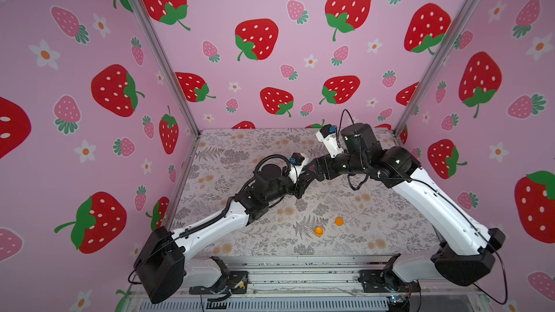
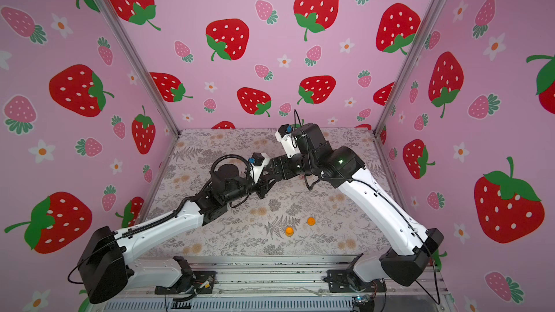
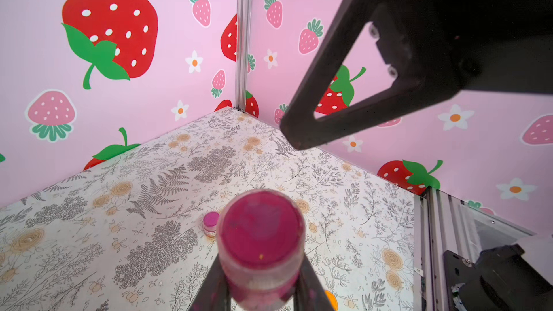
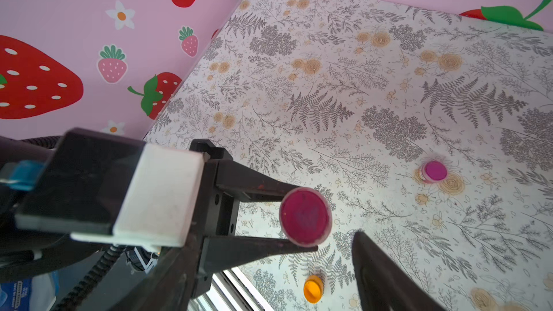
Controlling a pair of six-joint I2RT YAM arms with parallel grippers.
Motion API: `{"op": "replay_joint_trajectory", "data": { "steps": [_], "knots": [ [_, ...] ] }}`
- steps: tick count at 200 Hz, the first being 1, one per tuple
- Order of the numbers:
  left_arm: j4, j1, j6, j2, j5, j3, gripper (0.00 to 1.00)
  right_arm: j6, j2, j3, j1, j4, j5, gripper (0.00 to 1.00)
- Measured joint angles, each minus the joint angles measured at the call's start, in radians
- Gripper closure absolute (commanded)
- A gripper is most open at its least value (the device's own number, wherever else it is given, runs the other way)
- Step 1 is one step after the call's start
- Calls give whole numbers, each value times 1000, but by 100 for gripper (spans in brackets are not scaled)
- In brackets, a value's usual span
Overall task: Close the paint jar lid
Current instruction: Screw the lid onto the paint jar, then place the paint jar at the center of the board.
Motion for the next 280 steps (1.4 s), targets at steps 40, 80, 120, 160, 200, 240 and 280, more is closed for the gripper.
{"op": "replay_joint_trajectory", "data": {
  "steps": [40,80,120,160,200,240,280],
  "knots": [
    [5,-3,1,-5,11,-16,81,6,74,39,-5,-72,-8,19],
    [3,0,-5,-7,7,-31,81,3,141,53,-12,-130,-10,22],
    [5,-3,2,-11,11,-32,81,-2,172,84,-13,-161,-10,31],
    [4,-3,5,-14,5,-42,81,-17,230,138,-13,-203,-39,53],
    [-3,-4,9,-14,-2,-47,80,-32,256,157,-13,-230,-68,64],
    [7,-4,8,-19,-2,-66,45,-36,261,157,-16,-249,-73,69],
    [49,47,-72,-73,2,-143,11,-34,261,147,-39,-250,-61,72]
  ]
}}
